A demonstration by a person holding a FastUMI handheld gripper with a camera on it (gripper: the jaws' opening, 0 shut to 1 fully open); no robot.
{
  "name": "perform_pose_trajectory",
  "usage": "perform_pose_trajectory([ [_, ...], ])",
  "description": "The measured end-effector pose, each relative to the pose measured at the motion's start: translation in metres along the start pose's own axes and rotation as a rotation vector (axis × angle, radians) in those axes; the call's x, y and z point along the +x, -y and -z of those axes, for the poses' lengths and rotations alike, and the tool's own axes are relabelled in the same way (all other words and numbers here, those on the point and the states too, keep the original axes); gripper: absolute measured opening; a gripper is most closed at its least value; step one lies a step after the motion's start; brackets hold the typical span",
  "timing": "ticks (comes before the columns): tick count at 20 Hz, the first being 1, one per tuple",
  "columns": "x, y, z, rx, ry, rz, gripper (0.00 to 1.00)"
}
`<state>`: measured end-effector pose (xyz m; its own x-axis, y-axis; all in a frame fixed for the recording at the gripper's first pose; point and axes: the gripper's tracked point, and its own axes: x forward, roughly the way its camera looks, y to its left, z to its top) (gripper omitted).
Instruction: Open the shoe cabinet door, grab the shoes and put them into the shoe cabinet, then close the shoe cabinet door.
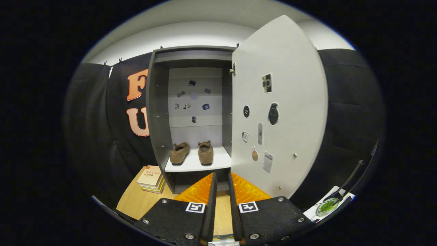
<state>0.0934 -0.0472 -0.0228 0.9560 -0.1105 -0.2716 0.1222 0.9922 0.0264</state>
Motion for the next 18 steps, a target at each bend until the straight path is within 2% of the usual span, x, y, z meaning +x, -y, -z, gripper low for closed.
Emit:
perform_pose_trajectory([
  [4, -0.027, 0.028, 0.01, 0.016, 0.002, 0.068, 0.21],
  [11, -0.048, 0.108, 0.029, 0.045, 0.0, 0.199, 0.21],
  [18, -0.012, 0.147, 0.049, 0.065, 0.009, 0.194, 0.24],
])
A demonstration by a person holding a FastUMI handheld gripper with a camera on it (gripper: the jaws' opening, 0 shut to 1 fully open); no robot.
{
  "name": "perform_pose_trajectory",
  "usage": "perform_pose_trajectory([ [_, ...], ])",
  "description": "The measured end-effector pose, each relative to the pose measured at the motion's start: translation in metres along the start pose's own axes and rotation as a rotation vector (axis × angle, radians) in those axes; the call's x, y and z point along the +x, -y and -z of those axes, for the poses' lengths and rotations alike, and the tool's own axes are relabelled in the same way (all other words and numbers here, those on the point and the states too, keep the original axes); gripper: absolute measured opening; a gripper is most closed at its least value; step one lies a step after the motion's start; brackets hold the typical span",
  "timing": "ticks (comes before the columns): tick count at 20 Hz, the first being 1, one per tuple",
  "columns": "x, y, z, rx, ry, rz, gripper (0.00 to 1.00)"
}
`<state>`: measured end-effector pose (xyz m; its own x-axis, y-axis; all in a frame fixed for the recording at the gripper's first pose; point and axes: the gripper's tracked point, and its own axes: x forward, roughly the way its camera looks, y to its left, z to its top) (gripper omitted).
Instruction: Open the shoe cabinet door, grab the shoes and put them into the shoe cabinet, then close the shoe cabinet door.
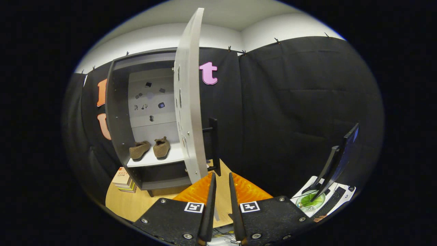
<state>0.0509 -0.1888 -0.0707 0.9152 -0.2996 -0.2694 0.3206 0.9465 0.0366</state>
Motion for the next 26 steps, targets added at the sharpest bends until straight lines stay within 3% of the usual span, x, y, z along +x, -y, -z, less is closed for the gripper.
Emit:
perform_pose_trajectory([
  [4, 0.025, -0.002, 0.004, -0.01, 0.027, -0.069, 0.33],
  [9, 0.042, 0.002, 0.011, 0.002, 0.015, -0.076, 0.41],
  [16, 0.037, -0.009, 0.01, 0.011, 0.039, -0.107, 0.42],
  [20, 0.031, -0.025, 0.014, 0.046, 0.042, -0.166, 0.42],
  [26, 0.022, -0.052, 0.015, 0.0, 0.051, -0.236, 0.42],
])
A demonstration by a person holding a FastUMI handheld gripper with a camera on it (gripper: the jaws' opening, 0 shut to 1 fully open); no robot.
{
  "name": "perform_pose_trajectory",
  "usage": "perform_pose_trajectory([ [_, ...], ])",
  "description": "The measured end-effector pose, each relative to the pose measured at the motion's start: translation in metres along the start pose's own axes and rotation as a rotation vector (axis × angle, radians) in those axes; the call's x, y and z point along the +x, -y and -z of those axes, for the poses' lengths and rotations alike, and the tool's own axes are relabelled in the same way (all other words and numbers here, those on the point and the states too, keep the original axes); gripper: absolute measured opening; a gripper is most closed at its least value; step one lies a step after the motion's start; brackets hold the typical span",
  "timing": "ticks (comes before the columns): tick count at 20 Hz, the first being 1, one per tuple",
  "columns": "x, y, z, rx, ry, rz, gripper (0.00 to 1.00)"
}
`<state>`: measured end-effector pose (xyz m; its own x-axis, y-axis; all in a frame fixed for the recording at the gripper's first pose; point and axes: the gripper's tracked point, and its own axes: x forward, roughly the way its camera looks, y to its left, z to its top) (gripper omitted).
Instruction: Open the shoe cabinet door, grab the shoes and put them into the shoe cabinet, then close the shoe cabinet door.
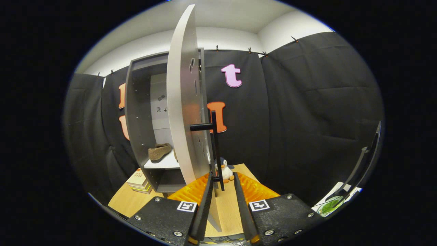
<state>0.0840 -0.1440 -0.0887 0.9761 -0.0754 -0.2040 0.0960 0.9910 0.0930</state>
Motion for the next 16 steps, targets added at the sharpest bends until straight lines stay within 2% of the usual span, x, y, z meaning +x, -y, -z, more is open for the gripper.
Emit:
perform_pose_trajectory([
  [8, 0.003, -0.056, 0.008, -0.013, -0.019, -0.154, 0.43],
  [16, 0.013, -0.094, 0.008, -0.023, -0.035, -0.243, 0.6],
])
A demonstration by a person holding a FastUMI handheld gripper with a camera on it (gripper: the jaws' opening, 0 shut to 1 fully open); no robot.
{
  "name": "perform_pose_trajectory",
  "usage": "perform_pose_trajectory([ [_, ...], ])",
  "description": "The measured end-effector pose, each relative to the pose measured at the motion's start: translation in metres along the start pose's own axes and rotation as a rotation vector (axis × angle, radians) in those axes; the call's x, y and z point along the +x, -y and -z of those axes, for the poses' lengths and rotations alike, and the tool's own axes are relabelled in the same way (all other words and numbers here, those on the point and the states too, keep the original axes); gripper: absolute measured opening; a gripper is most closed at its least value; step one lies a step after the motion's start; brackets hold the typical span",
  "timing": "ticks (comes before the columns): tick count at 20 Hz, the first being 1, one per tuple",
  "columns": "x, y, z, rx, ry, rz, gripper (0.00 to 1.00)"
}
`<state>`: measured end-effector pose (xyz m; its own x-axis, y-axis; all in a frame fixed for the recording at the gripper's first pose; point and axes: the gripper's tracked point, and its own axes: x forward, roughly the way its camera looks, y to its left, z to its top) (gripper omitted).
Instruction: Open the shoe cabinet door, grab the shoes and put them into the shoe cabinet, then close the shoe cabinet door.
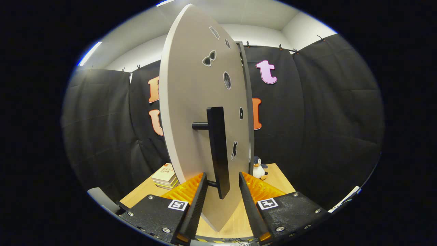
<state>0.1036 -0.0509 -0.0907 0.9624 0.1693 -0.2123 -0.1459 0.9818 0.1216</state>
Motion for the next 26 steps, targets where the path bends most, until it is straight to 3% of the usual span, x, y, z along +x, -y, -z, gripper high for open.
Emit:
perform_pose_trajectory([
  [6, 0.015, -0.021, 0.0, 0.02, 0.009, -0.079, 0.64],
  [13, 0.035, -0.042, -0.005, -0.004, 0.009, -0.167, 0.78],
  [26, 0.04, -0.052, 0.003, -0.022, -0.016, -0.299, 0.89],
])
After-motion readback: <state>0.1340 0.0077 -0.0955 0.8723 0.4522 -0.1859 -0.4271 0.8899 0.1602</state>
